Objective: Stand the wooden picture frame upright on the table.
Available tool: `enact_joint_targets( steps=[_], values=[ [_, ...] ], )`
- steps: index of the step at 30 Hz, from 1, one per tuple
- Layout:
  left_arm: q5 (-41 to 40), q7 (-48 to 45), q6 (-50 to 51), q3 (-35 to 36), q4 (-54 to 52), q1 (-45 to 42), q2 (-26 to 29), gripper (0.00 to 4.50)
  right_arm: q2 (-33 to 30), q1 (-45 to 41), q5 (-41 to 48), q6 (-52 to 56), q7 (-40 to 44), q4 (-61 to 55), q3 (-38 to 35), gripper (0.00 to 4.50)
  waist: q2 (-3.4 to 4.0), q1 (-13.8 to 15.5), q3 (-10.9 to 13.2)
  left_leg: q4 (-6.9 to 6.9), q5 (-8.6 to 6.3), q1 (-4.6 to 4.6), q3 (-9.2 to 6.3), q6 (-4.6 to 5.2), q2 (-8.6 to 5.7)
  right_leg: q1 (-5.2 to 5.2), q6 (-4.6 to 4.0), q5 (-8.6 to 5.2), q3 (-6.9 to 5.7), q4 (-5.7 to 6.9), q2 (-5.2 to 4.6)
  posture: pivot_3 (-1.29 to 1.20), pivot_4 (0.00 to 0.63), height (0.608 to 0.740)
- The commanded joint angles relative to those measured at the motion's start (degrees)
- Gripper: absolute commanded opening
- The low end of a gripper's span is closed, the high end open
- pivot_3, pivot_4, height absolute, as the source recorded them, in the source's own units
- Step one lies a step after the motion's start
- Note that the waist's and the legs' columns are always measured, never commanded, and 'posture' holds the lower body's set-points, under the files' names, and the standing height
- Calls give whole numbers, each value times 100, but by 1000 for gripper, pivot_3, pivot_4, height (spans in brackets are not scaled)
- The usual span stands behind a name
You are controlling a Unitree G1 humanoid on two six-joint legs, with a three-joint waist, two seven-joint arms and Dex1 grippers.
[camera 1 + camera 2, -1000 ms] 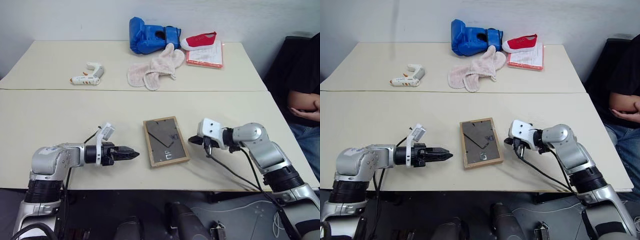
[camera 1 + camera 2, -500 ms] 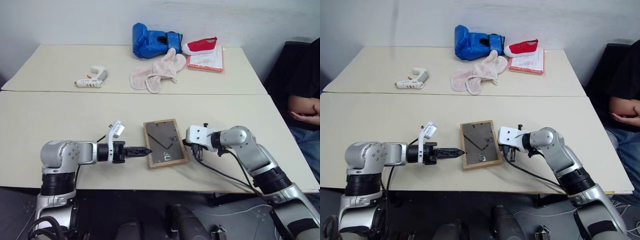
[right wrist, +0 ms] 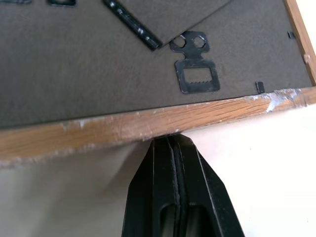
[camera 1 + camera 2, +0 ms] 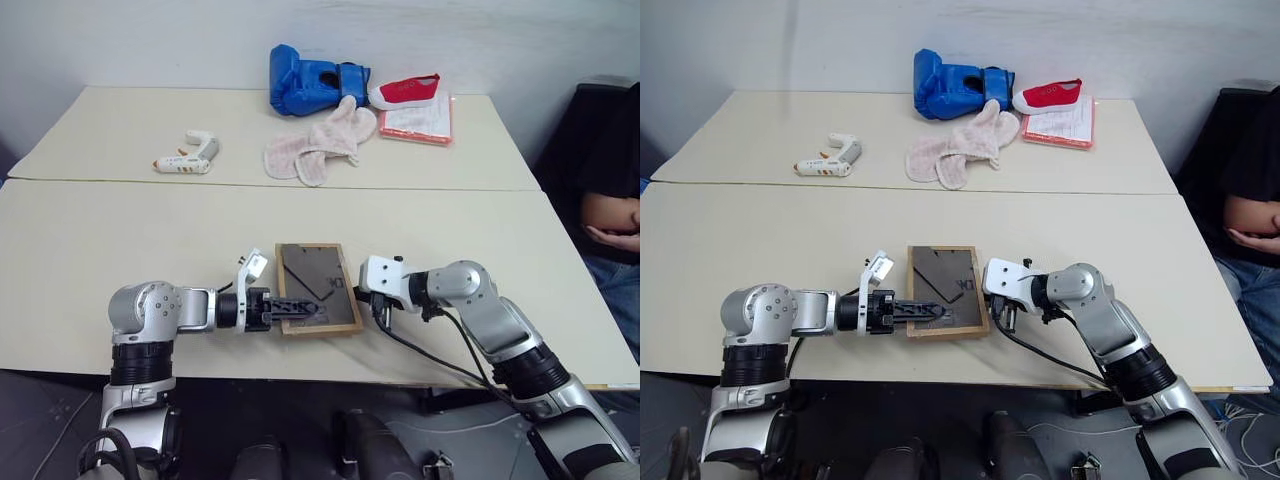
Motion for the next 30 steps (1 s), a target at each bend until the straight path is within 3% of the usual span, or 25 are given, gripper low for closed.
enact_joint_targets(
  steps=[1, 2, 6, 9, 14, 21, 30],
  values=[
    [-429, 39, -3, 134, -164, -77, -18, 1493, 30, 5, 107, -2, -31, -260, -45, 0, -1, -3, 0, 0, 1, 0, -1, -1, 1, 0, 0, 0, -1, 0, 0, 0, 150, 740],
    [-522, 52, -3, 163, -145, -107, 25, 1285, -8, 20, 131, -7, -21, -277, -84, 0, 0, -5, 0, 0, 1, 1, -1, -1, 0, 1, -1, 0, -1, 0, 0, 0, 150, 740],
    [-736, 43, -3, 286, -196, -169, 231, 1271, -319, 210, 519, 369, 127, -569, -540, 0, -1, -8, 4, -1, 1, -4, -2, -1, 0, -4, -1, 0, -1, 0, 1, 0, 150, 740],
    [-801, -44, -9, 414, -315, -187, 439, 1271, -662, 353, 1479, 1450, 439, -1024, -1331, 612, -3, 15, 9, -2, 1, -7, -2, -1, 0, -4, 0, 0, -1, -2, 0, 0, 150, 740],
    [-864, -114, -90, 426, -573, -159, 659, 1271, -846, 75, 2790, 2899, 512, -1547, -2115, 2300, -6, -6, 12, -11, 2, -3, -4, -3, 1, -3, -1, -1, -2, -5, 1, 0, 150, 740],
    [-859, -329, -536, 60, -959, -267, 895, 1271, 262, -972, 3560, 3810, -303, -1239, -1996, 4488, -16, -103, 19, -23, 9, -1, -8, -14, 1, -8, -5, -3, -3, -2, 2, 0, 150, 740],
    [-856, -564, -951, -328, -993, -423, 1134, 1271, 864, -1241, 3565, 3503, -472, -1068, -1219, 4500, -14, -108, 20, -23, 7, -36, -12, -8, 2, -37, -5, -3, -10, -10, -2, 0, 150, 740]
  ],
)
